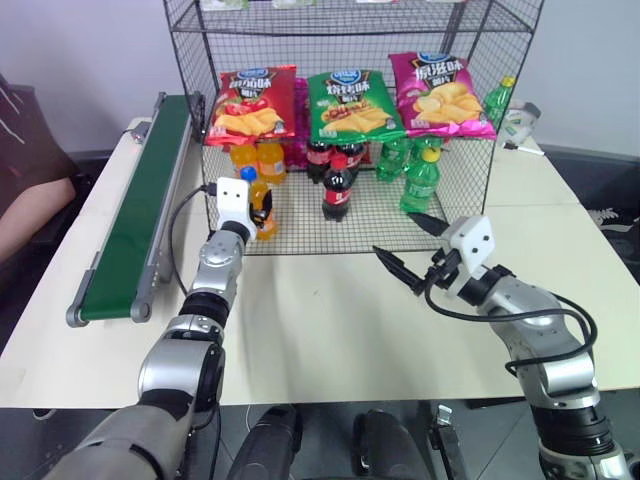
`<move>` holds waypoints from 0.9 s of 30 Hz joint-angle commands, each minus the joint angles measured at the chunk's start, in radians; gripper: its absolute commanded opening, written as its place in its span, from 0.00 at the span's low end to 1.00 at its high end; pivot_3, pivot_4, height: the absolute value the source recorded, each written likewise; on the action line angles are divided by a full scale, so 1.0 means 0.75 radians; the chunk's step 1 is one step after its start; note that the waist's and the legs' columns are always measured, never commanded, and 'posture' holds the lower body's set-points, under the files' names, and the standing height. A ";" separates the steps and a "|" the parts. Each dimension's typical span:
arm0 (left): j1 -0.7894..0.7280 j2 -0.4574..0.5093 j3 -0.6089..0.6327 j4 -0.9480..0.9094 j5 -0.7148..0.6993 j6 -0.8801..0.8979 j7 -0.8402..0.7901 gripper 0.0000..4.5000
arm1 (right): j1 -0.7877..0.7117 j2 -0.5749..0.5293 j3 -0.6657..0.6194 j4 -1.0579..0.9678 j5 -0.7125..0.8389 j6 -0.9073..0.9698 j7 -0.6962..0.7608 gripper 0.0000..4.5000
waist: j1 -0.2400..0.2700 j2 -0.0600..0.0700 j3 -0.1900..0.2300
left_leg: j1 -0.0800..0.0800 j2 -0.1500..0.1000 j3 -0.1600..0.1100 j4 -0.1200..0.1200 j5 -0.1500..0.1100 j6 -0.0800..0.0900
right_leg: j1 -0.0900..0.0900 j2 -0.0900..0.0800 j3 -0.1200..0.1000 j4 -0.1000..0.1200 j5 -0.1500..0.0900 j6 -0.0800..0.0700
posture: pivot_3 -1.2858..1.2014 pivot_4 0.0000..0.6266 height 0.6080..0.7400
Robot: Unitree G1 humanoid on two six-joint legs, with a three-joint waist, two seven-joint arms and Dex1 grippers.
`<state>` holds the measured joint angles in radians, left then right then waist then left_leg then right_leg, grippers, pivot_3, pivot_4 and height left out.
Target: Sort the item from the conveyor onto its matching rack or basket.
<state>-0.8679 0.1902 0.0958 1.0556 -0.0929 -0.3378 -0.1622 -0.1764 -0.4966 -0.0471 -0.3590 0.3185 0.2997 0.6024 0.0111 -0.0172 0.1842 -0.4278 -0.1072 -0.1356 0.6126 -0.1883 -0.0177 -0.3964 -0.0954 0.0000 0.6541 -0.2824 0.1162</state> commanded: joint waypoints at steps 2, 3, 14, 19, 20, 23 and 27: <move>-0.077 0.000 0.021 0.050 0.019 -0.081 0.023 0.59 | -0.036 -0.006 -0.005 -0.055 0.004 -0.004 -0.002 1.00 | -0.001 0.000 0.000 | 0.000 0.000 0.000 0.000 0.000 0.000 | 0.000 0.000 0.000 0.000 0.000 0.000 | 0.52 0.24 1.00; -0.079 0.000 0.022 0.063 0.018 -0.085 0.023 0.59 | -0.036 -0.007 -0.006 -0.054 0.006 -0.005 0.001 1.00 | -0.001 0.000 0.000 | 0.000 0.000 0.000 0.000 0.000 0.000 | 0.000 0.000 0.000 0.000 0.000 0.000 | 0.52 0.24 1.00; -0.036 0.006 0.065 0.007 -0.015 -0.094 -0.080 0.98 | -0.037 -0.005 -0.003 -0.042 0.003 -0.015 0.012 1.00 | -0.001 0.000 0.000 | 0.000 0.000 0.000 0.001 0.000 0.000 | 0.000 0.000 0.000 0.001 0.000 0.000 | 0.52 0.24 1.00; 0.090 0.029 0.061 -0.246 -0.049 -0.028 -0.152 0.98 | -0.047 -0.002 0.006 -0.047 0.005 -0.008 0.010 1.00 | -0.008 0.000 0.000 | 0.000 0.000 0.000 0.001 0.000 0.000 | 0.000 0.000 0.000 0.001 0.000 0.000 | 0.52 0.24 1.00; 0.120 0.029 0.070 -0.316 -0.073 0.009 -0.169 0.98 | -0.046 -0.003 0.007 -0.048 0.006 -0.007 0.011 1.00 | -0.008 0.000 0.000 | 0.000 0.000 0.000 0.001 0.000 0.000 | 0.000 0.000 0.000 0.001 0.000 0.000 | 0.52 0.24 1.00; 0.201 0.036 0.078 -0.517 -0.107 0.086 -0.186 0.98 | -0.047 -0.005 0.005 -0.046 0.010 -0.007 0.015 1.00 | -0.009 0.000 0.000 | 0.000 0.000 0.000 0.001 0.000 0.000 | 0.000 0.000 0.001 0.002 0.000 0.000 | 0.52 0.24 1.00; 0.326 0.079 0.066 -0.833 -0.097 0.233 -0.165 0.98 | -0.050 -0.010 0.002 -0.041 0.015 -0.007 0.027 1.00 | -0.008 0.000 0.000 | 0.001 0.000 0.000 0.001 0.000 0.000 | 0.000 0.000 0.001 0.002 0.000 0.000 | 0.52 0.24 1.00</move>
<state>-0.6296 0.2316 0.1381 0.5367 -0.1552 -0.1949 -0.2902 -0.1991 -0.4966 -0.0359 -0.3587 0.3200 0.3006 0.6164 0.0048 -0.0170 0.1838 -0.4274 -0.1069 -0.1357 0.6132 -0.1881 -0.0178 -0.3963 -0.0951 0.0007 0.6555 -0.2824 0.1161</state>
